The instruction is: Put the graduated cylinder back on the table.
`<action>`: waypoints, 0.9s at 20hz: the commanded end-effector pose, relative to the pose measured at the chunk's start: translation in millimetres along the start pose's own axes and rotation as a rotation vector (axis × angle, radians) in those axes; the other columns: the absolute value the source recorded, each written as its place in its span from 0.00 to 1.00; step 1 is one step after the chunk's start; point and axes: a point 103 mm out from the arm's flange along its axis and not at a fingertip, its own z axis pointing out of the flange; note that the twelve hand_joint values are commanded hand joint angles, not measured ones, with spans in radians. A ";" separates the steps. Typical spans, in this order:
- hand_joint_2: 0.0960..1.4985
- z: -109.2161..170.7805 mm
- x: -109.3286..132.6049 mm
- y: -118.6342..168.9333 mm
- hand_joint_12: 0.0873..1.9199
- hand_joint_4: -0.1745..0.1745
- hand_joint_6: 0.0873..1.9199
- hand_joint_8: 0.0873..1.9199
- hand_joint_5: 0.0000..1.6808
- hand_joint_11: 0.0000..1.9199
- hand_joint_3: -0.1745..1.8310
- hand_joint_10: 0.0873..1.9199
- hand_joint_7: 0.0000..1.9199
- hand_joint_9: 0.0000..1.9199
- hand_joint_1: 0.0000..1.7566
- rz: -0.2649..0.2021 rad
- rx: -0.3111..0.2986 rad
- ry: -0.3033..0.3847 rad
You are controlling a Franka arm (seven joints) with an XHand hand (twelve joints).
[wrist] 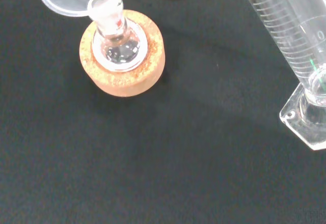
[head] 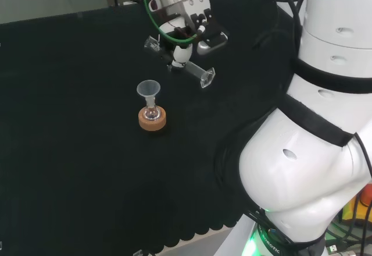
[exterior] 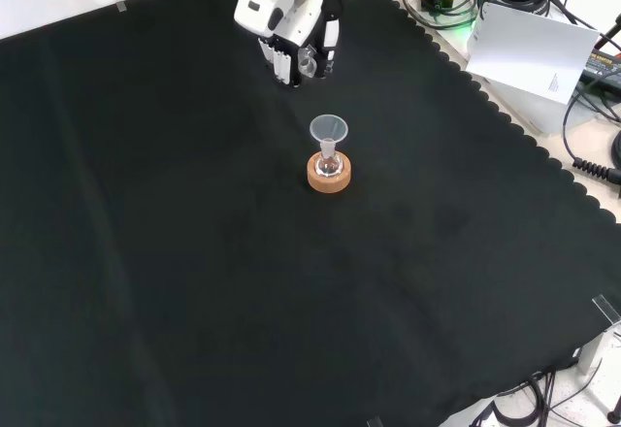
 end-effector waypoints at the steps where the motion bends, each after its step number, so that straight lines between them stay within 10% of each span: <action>1: 0.78 2.3 -12.5 1.1 0.38 0.00 0.62 0.62 0.49 0.61 0.09 0.00 0.44 0.71 0.70 -0.018 -0.082 0.060; 18: 0.78 12.9 -25.5 59.9 0.38 0.00 0.62 0.62 0.49 0.61 0.09 0.00 0.45 0.72 0.70 -0.098 -0.295 0.201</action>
